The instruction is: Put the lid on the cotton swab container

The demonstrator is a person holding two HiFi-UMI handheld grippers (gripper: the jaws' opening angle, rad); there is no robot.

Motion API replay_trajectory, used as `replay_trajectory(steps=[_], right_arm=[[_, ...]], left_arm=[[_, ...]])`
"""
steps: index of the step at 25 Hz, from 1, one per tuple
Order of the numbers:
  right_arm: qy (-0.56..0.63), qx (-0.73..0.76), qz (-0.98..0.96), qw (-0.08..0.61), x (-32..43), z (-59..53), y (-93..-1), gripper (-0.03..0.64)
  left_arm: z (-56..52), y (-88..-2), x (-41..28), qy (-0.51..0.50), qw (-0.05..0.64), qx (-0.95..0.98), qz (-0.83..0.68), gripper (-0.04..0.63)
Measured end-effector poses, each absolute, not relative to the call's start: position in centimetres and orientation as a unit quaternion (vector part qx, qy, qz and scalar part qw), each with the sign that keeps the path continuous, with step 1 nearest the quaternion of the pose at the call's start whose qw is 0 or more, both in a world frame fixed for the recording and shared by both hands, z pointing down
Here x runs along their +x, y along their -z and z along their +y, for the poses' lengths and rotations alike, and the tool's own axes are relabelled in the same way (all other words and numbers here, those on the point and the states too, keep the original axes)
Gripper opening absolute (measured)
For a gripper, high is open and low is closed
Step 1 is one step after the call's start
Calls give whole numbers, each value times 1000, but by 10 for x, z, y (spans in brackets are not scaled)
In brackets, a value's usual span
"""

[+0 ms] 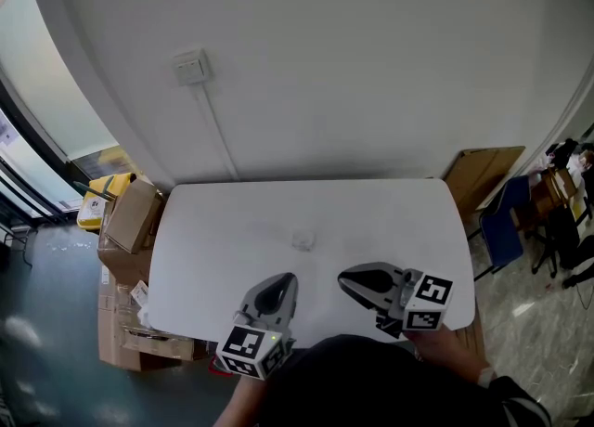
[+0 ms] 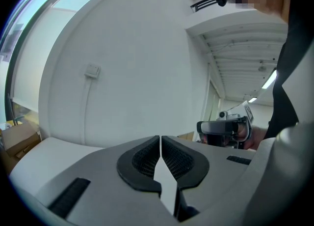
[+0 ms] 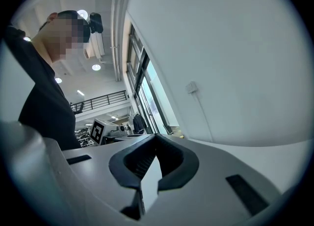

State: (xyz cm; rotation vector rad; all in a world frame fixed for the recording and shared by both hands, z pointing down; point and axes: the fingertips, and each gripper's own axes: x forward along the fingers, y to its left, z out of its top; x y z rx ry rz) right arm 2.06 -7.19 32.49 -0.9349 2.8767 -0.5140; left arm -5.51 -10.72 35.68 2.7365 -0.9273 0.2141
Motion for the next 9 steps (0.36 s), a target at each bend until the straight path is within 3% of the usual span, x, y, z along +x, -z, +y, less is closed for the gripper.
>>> replay_trajectory(steps=[9], right_arm=[[173,-301,937,34,20,-68,-329,15]], left_arm=[[-101,-355,-54,-80,115,936,-323,23]])
